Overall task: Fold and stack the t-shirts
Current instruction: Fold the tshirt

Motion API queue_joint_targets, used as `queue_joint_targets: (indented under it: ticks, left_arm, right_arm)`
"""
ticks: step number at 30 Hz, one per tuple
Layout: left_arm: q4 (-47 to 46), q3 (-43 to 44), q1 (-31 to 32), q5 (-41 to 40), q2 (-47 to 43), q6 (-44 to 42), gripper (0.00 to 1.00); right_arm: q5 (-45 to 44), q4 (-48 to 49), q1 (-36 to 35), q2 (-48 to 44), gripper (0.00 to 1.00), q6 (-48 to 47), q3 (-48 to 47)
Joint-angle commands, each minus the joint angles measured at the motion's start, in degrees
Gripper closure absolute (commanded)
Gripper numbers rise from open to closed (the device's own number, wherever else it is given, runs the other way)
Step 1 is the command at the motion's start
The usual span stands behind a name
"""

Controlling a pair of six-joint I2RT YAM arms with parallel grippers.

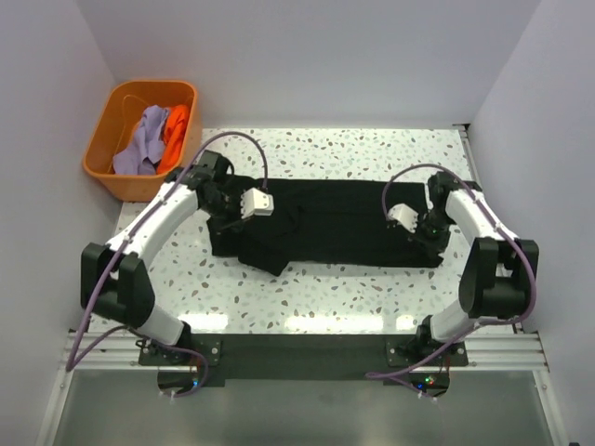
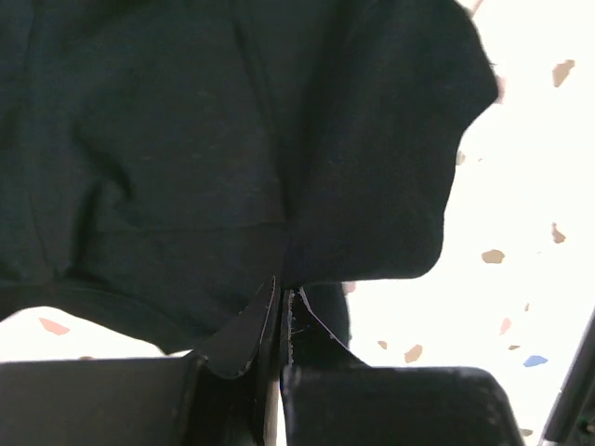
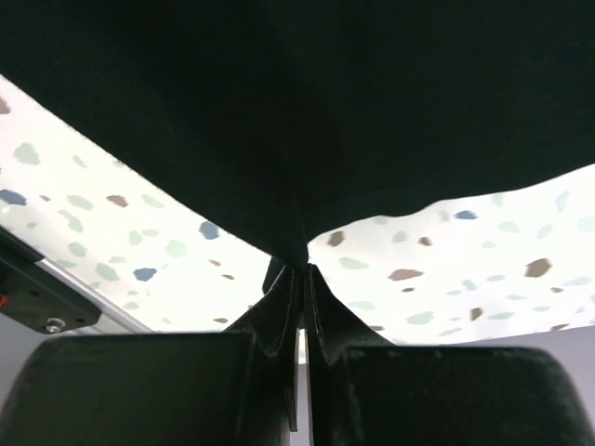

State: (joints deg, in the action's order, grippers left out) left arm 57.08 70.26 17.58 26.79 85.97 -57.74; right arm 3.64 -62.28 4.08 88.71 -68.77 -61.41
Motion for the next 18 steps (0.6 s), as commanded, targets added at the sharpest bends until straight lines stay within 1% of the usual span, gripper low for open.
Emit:
queue_joint_targets:
  ticks: [1, 5, 12, 14, 18]
  left_arm:
    - [0.93, 6.9, -1.5, -0.41, 5.49, -1.41, 1.0]
    - [1.63, 15.14, -2.2, -0.94, 11.84, -1.85, 1.0]
    - [2.42, 24.83, -2.38, -2.53, 21.85, -3.61, 1.0]
    - [3.12, 27.98, -2.47, -2.61, 23.7, -4.05, 1.0]
    - [3.39, 31.6, -2.99, -3.49, 27.66, -5.46, 1.0]
  right_arm:
    - [1.28, -1.61, 0.14, 2.52, 1.0, -0.13, -5.12]
    - [0.32, -1.27, 0.32, 6.64, 1.0, -0.13, -8.37]
    - [0.58, -1.61, 0.32, 11.74, 1.0, 1.54, -14.0]
    - [0.58, -1.18, 0.32, 12.45, 1.0, 2.15, -14.53]
    - [0.4, -1.0, 0.32, 14.56, 1.0, 3.03, -16.46]
